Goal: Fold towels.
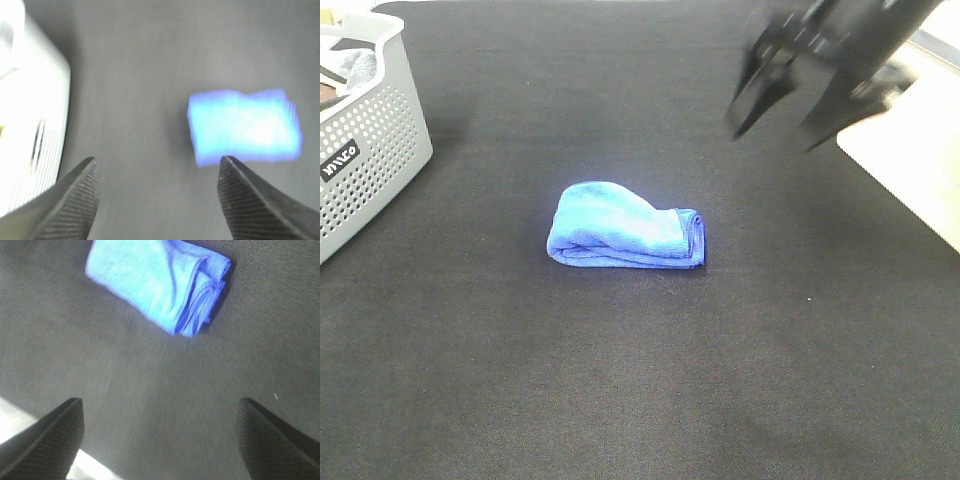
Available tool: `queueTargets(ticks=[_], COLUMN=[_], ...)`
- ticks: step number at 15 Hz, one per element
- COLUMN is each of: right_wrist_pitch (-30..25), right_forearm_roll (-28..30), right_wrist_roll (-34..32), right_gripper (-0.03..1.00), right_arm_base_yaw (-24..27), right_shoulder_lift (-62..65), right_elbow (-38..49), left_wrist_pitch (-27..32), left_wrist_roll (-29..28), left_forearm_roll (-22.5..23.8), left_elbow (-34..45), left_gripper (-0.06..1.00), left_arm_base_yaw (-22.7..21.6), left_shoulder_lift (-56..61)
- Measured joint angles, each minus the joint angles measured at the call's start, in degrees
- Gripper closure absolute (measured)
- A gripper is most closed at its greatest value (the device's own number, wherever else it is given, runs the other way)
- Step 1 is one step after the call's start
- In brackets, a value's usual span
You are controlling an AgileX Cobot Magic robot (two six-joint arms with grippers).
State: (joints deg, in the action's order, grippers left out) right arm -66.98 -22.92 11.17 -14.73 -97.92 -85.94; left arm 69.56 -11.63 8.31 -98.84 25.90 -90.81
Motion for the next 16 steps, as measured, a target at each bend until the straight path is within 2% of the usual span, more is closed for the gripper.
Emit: queueTargets(ticks=[3, 5, 9, 11, 13, 16], right_wrist_pitch=[-2.01, -2.06, -2.35, -1.78, -1.2, -0.23], right_forearm_roll=[0.69, 1.72, 2.12, 2.81, 4.7, 11.57], right_wrist_roll=[-1.43, -1.49, -1.66, -1.66, -1.66, -4.76], right_gripper=[0.19, 0.19, 0.19, 0.19, 0.19, 0.19], right_arm_base_yaw=[0.0, 0.0, 0.0, 0.0, 0.0, -0.06], right_shoulder_lift=[8.31, 15.58, 34.26, 48.47, 60.05, 77.92], right_elbow=[0.57, 4.7, 20.97, 34.15, 42.28, 51.22], left_wrist_pitch=[0.0, 0.06, 0.17, 0.34, 0.52, 0.52], left_wrist_roll=[-2.12, -3.32, -3.38, -2.92, 0.0, 4.13], left_forearm_roll=[-0.17, -0.46, -2.01, -3.15, -4.01, -4.3], left_elbow=[16.84, 27.1, 44.75, 55.41, 61.08, 66.35], left_gripper=[0.3, 0.3, 0.3, 0.3, 0.3, 0.3], left_arm_base_yaw=[0.0, 0.0, 0.0, 0.0, 0.0, 0.0], left_shoulder_lift=[13.64, 23.61, 45.89, 62.91, 73.91, 87.26])
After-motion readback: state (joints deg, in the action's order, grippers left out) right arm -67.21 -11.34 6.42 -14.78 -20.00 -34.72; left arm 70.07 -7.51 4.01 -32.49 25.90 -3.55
